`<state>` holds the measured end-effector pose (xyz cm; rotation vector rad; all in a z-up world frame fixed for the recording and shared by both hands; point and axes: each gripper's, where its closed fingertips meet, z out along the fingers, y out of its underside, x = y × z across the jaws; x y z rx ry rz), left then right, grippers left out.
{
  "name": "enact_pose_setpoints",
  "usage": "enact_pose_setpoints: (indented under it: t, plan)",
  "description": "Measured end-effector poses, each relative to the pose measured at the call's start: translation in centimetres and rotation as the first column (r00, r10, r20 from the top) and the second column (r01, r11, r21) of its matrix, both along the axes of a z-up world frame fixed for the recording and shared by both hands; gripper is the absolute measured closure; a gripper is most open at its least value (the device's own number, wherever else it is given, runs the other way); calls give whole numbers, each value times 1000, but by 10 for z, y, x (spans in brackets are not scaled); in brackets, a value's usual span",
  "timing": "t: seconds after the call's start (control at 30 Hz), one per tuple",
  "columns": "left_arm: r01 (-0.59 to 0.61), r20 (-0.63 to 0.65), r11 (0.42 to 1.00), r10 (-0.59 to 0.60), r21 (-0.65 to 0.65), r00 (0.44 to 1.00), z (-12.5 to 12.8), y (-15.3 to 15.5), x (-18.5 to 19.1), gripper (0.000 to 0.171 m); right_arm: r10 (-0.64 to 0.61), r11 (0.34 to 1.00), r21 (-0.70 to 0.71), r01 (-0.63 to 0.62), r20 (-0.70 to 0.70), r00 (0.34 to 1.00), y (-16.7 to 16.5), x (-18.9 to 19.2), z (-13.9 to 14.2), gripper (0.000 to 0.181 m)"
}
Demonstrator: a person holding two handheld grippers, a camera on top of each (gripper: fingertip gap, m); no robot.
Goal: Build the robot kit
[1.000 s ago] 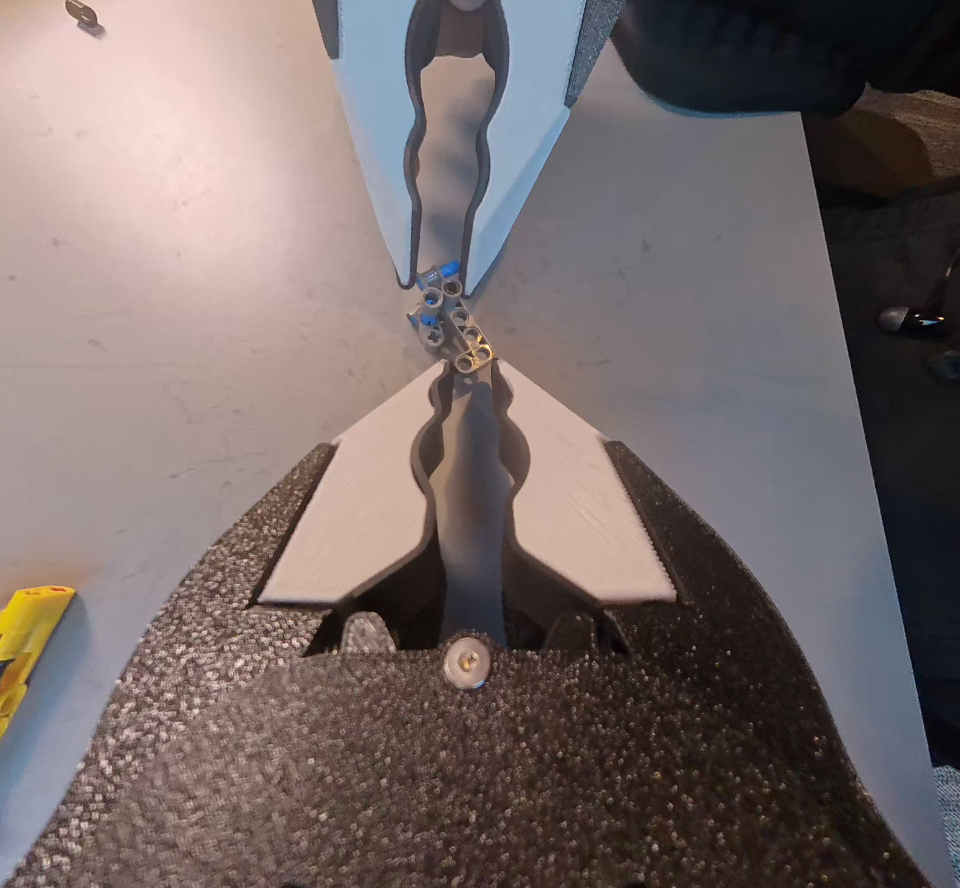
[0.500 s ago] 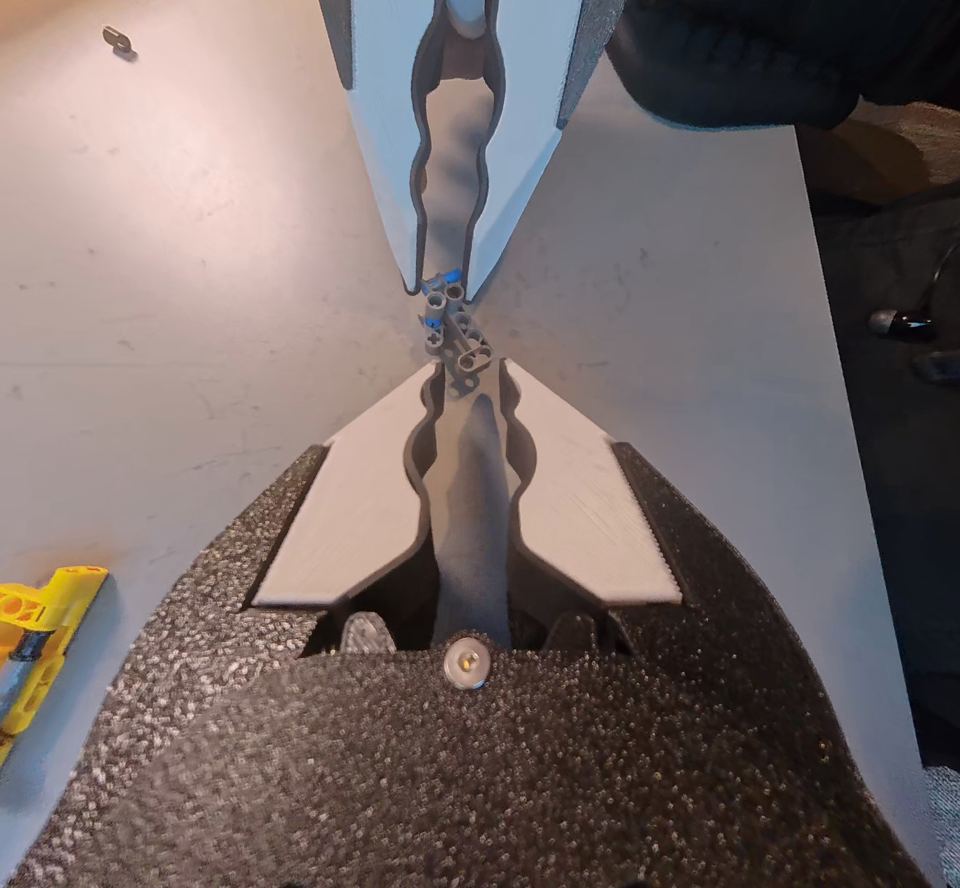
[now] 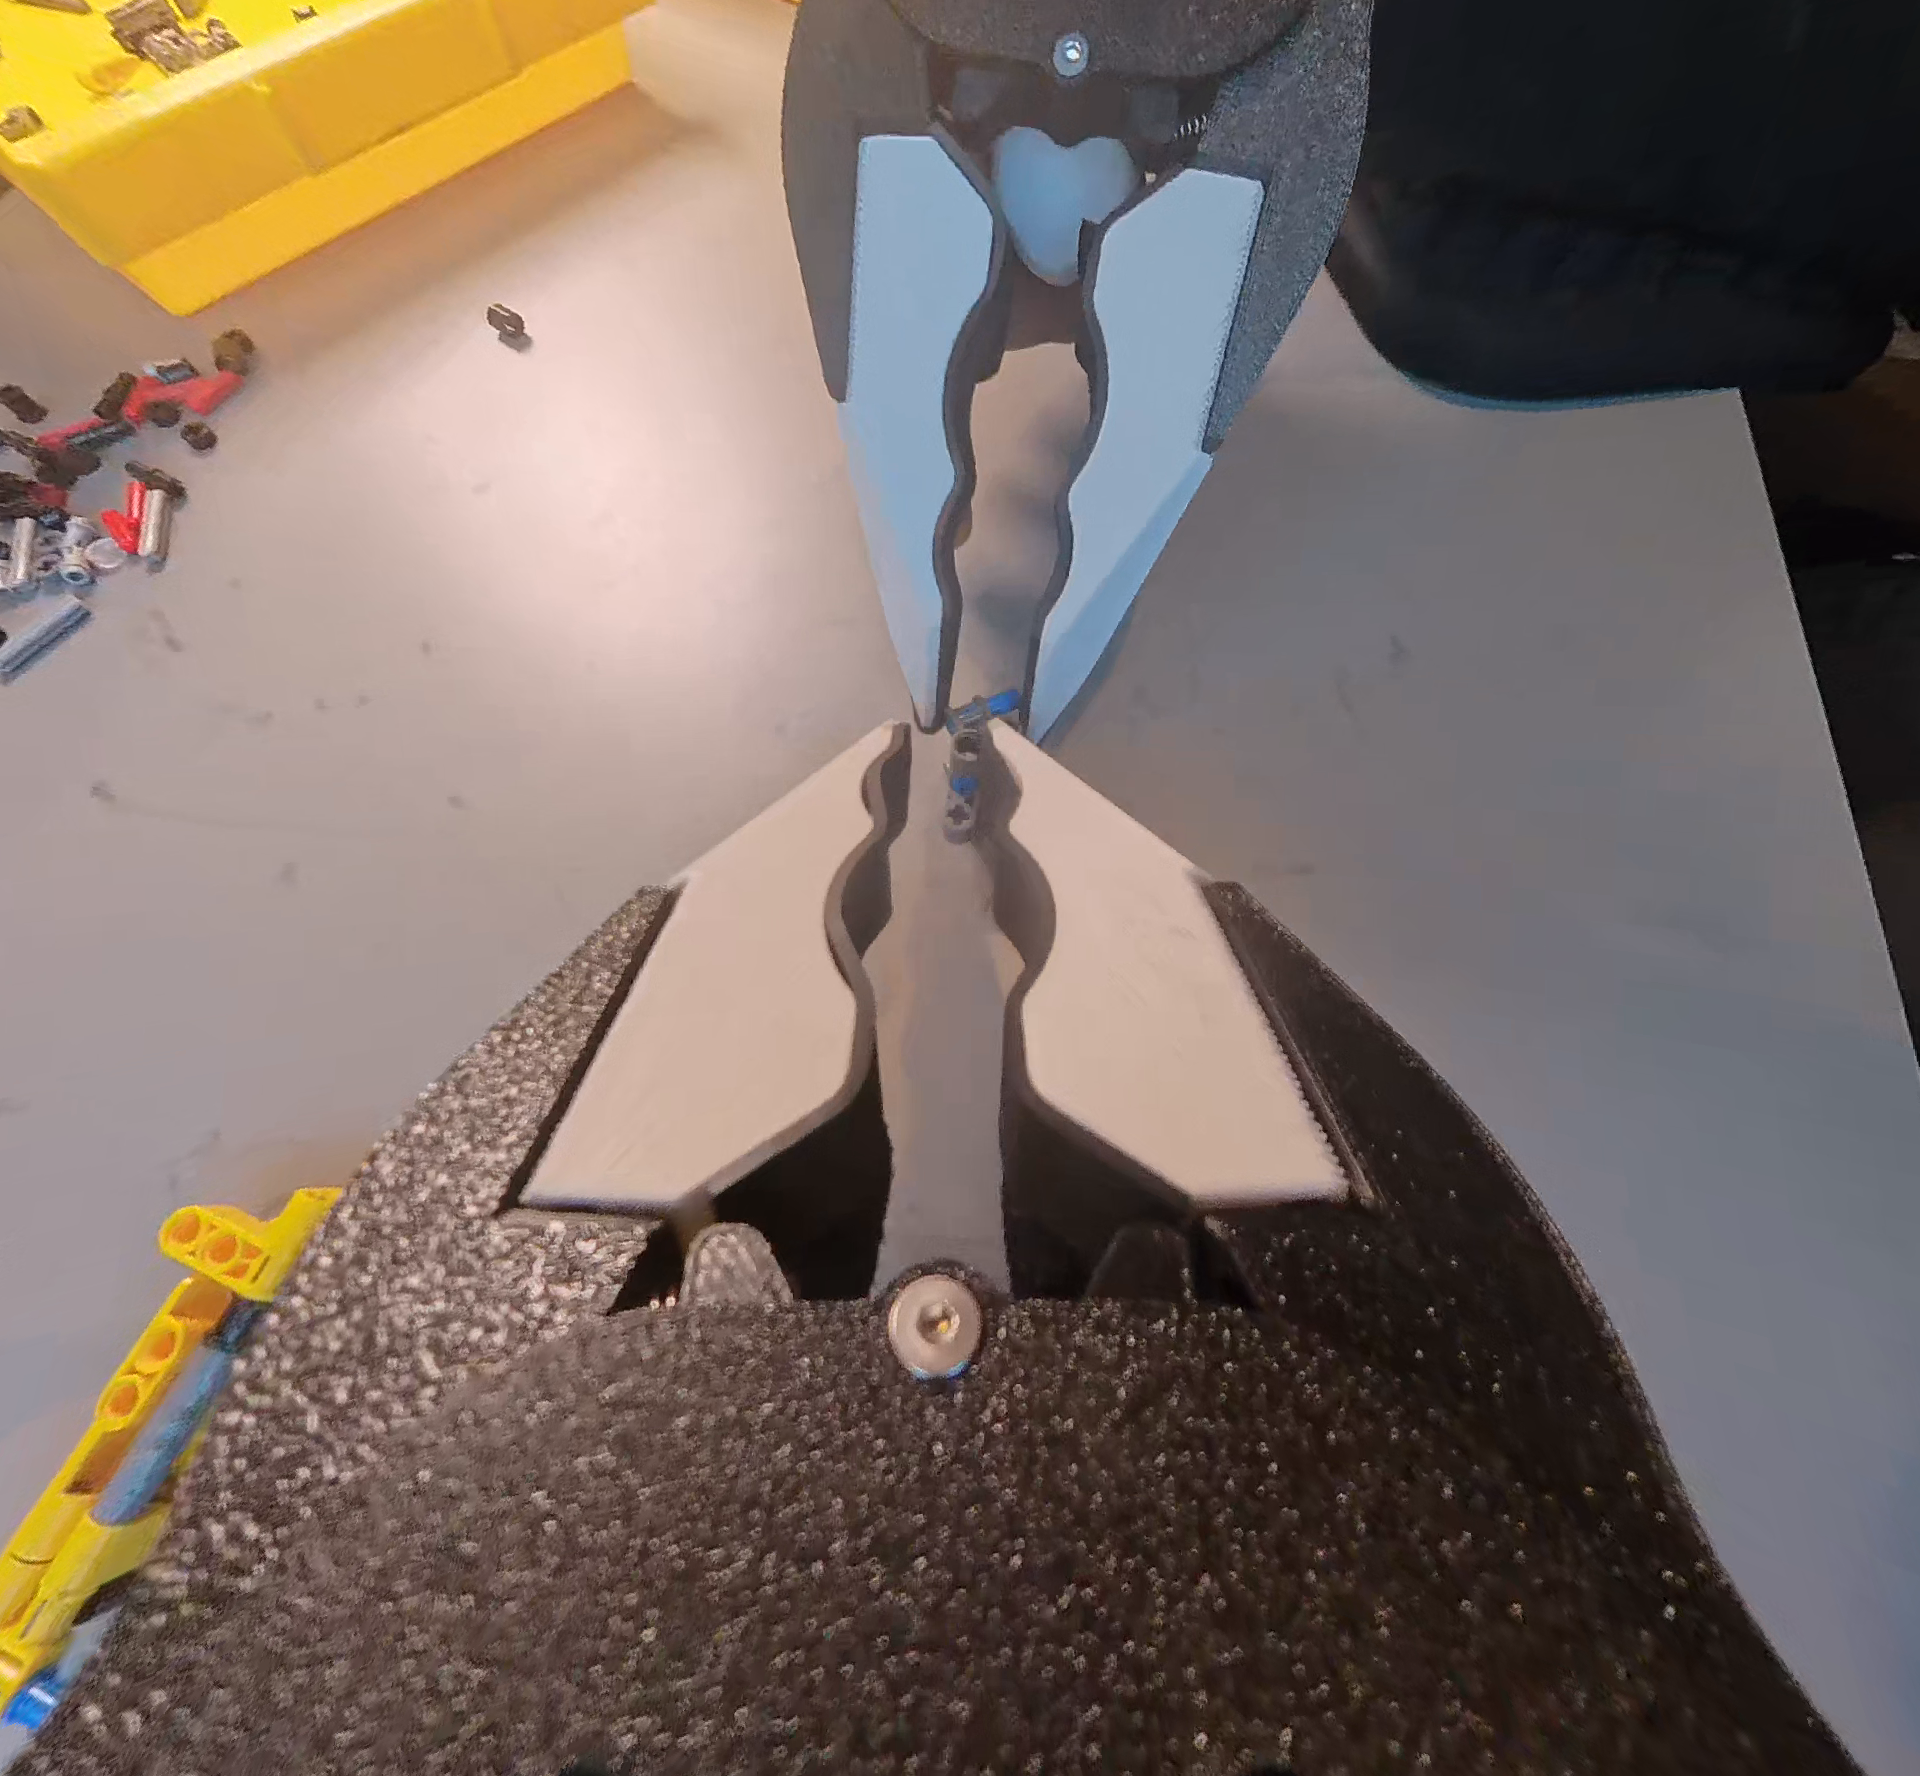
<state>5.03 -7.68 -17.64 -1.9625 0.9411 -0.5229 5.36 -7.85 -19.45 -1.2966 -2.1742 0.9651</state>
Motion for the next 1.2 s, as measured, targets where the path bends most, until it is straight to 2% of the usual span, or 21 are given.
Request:
enact_pose_setpoints:
  t: [0.2, 0.47, 0.77, 1.2]
  plan:
    - [13, -1, 999, -13, -39, 1000, -8, -1, 5, 171, -1, 1000, 4, 1, 2, 1000, 0, 0, -1, 166]
    - [11, -11, 998, -11, -56, 1000, -9, -1, 5, 171, 2, 1000, 4, -3, 6, 1000, -1, 0, 0, 166]
    - [40, -117, 995, -29, 94, 993, -11, -2, 3, 171, -7, 999, 35, 7, 23, 1000, -3, 0, 0, 166]
    - [86, -188, 972, -44, 221, 981, -12, -2, 3, 171, -19, 999, 45, 17, 34, 999, -2, 0, -1, 166]
